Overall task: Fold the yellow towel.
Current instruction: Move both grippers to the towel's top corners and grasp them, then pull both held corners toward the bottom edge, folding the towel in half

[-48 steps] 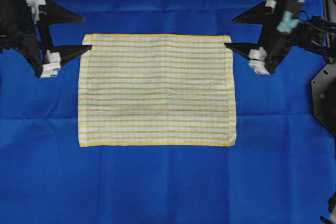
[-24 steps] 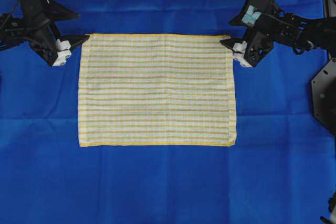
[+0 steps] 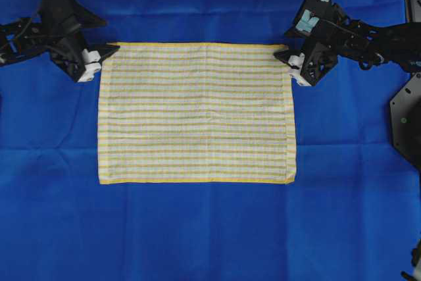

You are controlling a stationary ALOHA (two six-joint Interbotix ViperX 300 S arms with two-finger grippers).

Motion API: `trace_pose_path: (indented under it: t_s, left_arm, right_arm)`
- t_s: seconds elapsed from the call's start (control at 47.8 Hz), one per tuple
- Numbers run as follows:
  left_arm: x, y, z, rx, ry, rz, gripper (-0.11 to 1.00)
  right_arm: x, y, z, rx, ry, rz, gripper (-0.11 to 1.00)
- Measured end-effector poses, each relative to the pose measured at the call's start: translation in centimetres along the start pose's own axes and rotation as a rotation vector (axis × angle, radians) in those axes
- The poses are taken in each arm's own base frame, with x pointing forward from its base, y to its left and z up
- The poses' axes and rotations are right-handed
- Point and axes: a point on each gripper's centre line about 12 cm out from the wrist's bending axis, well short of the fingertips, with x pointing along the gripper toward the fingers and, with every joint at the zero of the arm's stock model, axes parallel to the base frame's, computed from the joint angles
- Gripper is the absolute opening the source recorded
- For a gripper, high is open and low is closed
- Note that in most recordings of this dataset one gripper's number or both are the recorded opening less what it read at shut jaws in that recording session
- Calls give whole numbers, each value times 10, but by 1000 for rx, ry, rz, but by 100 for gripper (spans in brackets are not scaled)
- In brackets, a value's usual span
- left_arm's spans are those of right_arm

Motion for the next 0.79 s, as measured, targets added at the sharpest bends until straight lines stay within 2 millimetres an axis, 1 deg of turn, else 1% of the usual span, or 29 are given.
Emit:
trace_pose_path:
  t_s: [0.084, 0.125, 0.188, 0.272, 0.293, 0.314, 0.356, 0.397, 0.711, 0.795]
  left_arm:
    - [6, 0, -7, -5, 31, 1, 66]
    - [7, 0, -8, -9, 35, 1, 62]
    - [8, -1, -10, -5, 47, -3, 48]
    - [9, -6, -9, 8, 55, -15, 24]
    - [9, -6, -9, 11, 56, -18, 19]
    - [9, -7, -9, 15, 56, -20, 14]
    - [10, -7, -8, 16, 55, -20, 6]
    - [10, -7, -8, 16, 56, -20, 3]
    - [8, -7, -6, 19, 61, -19, 3]
    - [5, -5, -6, 15, 64, -16, 3]
  right_arm:
    - [0, 0, 1, 3, -3, -1, 57]
    - [0, 0, 1, 0, -2, 0, 50]
    - [0, 0, 1, 1, -2, -1, 32]
    - [0, 0, 1, 3, -2, -1, 10]
    - [0, 0, 1, 3, -2, -1, 6]
    - [0, 0, 1, 2, -2, 0, 4]
    - [0, 0, 1, 3, -2, -1, 4]
    - [0, 0, 1, 3, -2, -1, 4]
    - [-1, 0, 1, 17, -3, -3, 4]
    - [-4, 0, 6, 22, -23, -1, 4]
